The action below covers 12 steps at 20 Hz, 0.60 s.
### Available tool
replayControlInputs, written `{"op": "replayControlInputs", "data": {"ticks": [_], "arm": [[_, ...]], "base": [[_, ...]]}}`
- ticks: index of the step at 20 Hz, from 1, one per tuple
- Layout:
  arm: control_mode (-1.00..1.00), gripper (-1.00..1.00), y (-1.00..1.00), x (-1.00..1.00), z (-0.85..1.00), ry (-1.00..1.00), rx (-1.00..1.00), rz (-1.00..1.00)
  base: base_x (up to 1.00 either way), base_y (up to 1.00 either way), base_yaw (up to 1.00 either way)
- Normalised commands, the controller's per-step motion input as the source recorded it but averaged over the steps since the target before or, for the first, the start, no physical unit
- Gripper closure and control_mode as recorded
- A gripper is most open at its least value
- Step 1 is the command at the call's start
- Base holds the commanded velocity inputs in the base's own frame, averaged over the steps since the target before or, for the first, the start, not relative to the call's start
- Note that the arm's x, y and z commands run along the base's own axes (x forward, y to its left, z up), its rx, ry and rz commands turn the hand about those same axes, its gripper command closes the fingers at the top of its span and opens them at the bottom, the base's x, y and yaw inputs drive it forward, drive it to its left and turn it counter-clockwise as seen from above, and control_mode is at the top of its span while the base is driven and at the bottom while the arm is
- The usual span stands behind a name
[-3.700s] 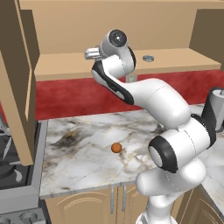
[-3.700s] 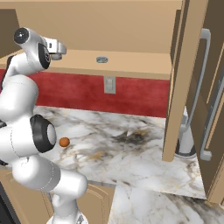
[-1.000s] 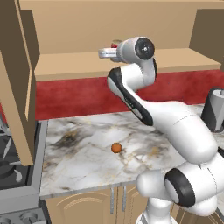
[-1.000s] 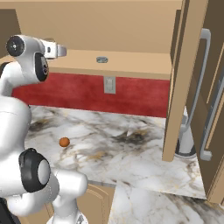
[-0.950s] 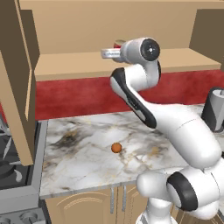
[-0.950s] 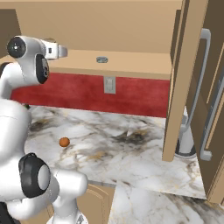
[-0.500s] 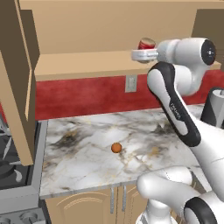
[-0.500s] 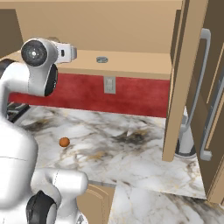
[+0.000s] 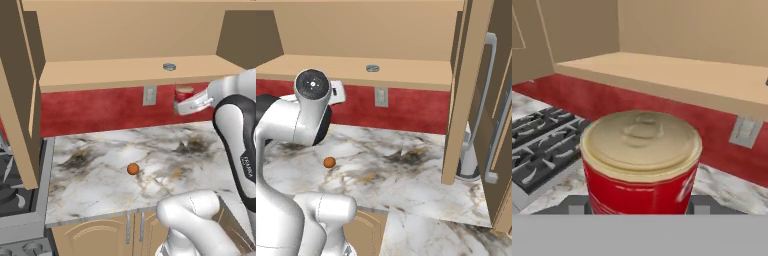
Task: Restock the canned food cabinet by taking the new fresh canned food from the counter and placing it in the cabinet. Then, take the old canned food from the cabinet and place it on the counter.
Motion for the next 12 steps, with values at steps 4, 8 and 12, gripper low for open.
{"op": "replayControlInputs", "data": {"ticks": [4,8,12], "arm": [[-1.0,1.0,0.0,-0.24,-1.0,0.51,-0.2,0.05],[-1.0,1.0,0.11,0.01,-1.0,0.39,-0.09,0.0],[-1.0,1.0,0.01,0.23,-0.93,0.13,0.0,0.0]], "base": [[0.0,0.0,0.0],[0.0,0.0,0.0],[0.0,0.0,0.0]]}}
